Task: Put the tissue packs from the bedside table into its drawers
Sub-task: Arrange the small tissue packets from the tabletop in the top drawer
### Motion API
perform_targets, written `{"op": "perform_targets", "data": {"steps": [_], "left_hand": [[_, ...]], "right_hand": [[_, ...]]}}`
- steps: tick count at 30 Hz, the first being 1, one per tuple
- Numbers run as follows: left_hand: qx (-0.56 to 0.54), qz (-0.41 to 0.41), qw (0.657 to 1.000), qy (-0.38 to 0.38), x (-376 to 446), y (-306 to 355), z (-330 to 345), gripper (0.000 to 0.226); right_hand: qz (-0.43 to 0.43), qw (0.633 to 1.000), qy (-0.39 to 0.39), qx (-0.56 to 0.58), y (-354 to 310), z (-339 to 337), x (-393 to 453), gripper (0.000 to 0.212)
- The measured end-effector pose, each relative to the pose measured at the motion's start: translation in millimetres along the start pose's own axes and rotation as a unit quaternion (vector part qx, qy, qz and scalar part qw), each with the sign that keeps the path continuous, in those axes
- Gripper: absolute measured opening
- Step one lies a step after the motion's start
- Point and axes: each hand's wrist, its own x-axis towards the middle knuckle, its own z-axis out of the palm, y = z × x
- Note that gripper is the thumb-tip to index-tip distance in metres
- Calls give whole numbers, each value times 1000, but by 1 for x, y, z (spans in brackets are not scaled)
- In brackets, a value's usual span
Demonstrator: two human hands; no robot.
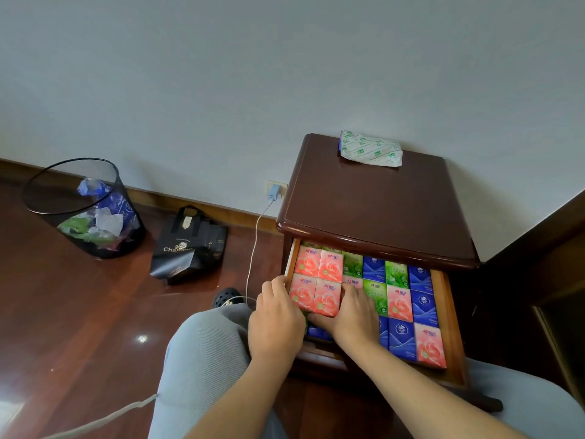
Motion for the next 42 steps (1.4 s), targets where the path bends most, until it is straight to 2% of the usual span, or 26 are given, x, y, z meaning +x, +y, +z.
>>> {"op": "perform_targets", "data": {"steps": [5, 9, 11, 19, 24, 31, 34, 37, 39, 41, 42], "left_hand": [[9, -8, 1000, -14, 2, 0, 4, 41], [-37, -110, 992, -56, 17, 2, 6, 45], [-43, -128, 989, -61, 24, 5, 7, 45], [-3, -56, 998, -37, 23, 15, 30, 58], [-24, -59, 997, -35, 24, 10, 34, 59], [-27, -71, 996, -48, 26, 8, 37, 61], [-26, -71, 996, -42, 25, 10, 35, 60], [-7, -34, 999, 3, 21, 16, 26, 59], [-2, 16, 997, 72, 24, 21, 19, 56], [-2, 76, 988, 133, 35, 28, 13, 51], [-2, 104, 984, 145, 45, 33, 11, 49]], "right_hand": [[-13, 1000, 19, -7, -2, -2, 4, 96], [-12, 999, 35, 9, -5, -4, 11, 90], [-9, 999, 51, 9, -5, -3, 14, 86], [33, 994, 103, -7, -12, -3, 43, 80], [73, 991, 115, -11, -20, 1, 66, 89], [100, 988, 116, -4, -28, 7, 79, 76], [107, 989, 104, -3, -30, 3, 77, 84], [126, 987, 102, 6, -30, -4, 61, 95], [103, 985, 125, 53, -23, -9, 43, 79], [36, 983, 156, 89, -9, -17, 31, 43], [-3, 982, 167, 92, -1, -24, 29, 32]]}}
